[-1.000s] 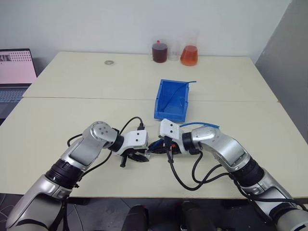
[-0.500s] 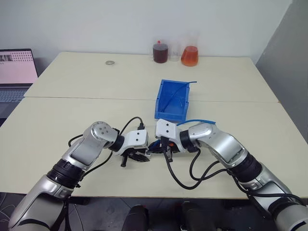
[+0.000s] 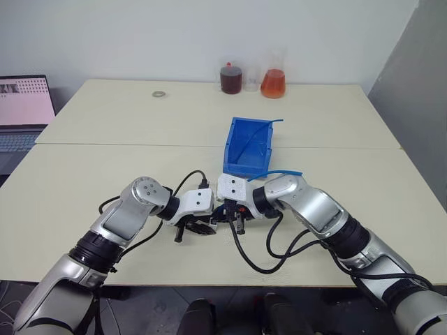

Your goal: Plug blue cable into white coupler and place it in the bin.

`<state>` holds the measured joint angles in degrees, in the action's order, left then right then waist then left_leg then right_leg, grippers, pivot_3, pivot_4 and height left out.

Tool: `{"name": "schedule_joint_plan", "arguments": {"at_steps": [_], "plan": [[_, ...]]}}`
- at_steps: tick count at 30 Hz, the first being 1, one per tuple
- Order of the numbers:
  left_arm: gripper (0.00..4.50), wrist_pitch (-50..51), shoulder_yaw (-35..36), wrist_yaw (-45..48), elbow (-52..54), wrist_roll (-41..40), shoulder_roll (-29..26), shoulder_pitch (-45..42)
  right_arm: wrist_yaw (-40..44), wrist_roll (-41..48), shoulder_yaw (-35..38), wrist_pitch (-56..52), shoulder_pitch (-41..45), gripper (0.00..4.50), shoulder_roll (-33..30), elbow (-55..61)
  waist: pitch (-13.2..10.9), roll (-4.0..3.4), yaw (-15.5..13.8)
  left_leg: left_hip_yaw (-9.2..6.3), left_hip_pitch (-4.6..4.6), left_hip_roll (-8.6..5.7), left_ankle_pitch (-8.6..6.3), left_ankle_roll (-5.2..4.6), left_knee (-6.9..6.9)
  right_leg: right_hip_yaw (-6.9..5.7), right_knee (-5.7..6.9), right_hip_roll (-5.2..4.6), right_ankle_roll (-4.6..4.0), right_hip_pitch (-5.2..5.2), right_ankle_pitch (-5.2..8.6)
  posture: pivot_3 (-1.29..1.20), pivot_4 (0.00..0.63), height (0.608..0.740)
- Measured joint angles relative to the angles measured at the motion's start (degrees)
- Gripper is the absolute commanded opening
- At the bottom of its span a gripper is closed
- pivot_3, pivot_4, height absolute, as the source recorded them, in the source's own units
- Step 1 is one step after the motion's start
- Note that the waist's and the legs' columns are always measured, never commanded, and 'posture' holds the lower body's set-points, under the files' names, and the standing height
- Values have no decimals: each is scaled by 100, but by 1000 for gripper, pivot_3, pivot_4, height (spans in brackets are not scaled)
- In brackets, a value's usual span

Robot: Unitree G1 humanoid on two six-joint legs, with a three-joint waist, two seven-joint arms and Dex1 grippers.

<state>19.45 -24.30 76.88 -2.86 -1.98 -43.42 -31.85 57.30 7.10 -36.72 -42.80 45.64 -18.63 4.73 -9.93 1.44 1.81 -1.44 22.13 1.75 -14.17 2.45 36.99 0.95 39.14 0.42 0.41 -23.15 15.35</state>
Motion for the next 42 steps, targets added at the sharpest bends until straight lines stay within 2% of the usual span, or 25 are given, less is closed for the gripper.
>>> {"name": "schedule_joint_plan", "arguments": {"at_steps": [14,16,17,18,20,21,25,30,35,37,42], "plan": [[801,-118,142,-70,-117,57,90,181,-12,-254,97,91,-193,89,213,-111,98,-39,7,3,-20,7,-1,-1,-5,5,0,12,-3,10,2,0,150,740],[1503,-115,188,-128,-118,34,127,227,-12,-252,133,94,-201,89,210,-113,98,-39,6,3,-19,7,-1,-1,-5,5,0,12,-3,10,2,0,150,740],[1605,-114,248,-172,-113,10,164,280,-21,-252,191,107,-214,89,173,-113,98,-39,4,2,-18,7,-1,-1,-4,4,-1,11,-3,10,2,0,150,740],[1922,-115,308,-245,-105,-15,212,341,-31,-249,203,121,-228,89,151,-111,97,-39,2,2,-17,6,-1,-1,-4,4,-1,10,-3,10,2,0,150,740],[2215,-110,392,-328,-38,-66,227,449,-46,-237,247,120,-255,89,127,-90,96,-37,1,1,-11,6,-1,-1,-4,4,-2,10,-3,7,2,0,150,740],[2500,-107,459,-379,49,-104,216,555,-66,-202,327,100,-306,88,86,-51,95,-37,0,1,-7,6,-1,-1,-4,5,-3,9,-3,3,2,0,150,740],[3215,11,764,-435,400,-323,18,945,-185,-63,681,-89,-463,87,-83,158,79,-35,4,-4,24,8,-1,-1,-4,4,-6,9,-3,-19,2,0,150,740],[4410,692,1885,-706,816,-1060,-212,1457,-448,214,1567,-433,-640,81,-389,584,65,-29,4,-17,68,13,-1,0,-3,2,-11,8,-6,-51,3,0,150,740],[4500,1524,2680,-1279,1407,-1584,-225,1641,-779,791,2721,-896,-504,80,-362,693,41,-20,1,-15,69,5,-1,0,-2,3,-12,-1,-6,-51,3,0,150,740],[4500,1879,2771,-1455,1614,-1787,-227,1486,-1101,983,3342,-909,75,80,-269,190,19,-17,2,-12,68,3,0,0,-1,1,-10,-1,-2,-50,-1,0,150,740],[4500,2204,2772,-1582,1771,-2044,-233,1065,-1379,966,3593,-436,874,80,-163,-1204,18,-14,5,-5,63,4,0,0,-4,5,-14,1,-7,-47,1,0,150,740]]}}
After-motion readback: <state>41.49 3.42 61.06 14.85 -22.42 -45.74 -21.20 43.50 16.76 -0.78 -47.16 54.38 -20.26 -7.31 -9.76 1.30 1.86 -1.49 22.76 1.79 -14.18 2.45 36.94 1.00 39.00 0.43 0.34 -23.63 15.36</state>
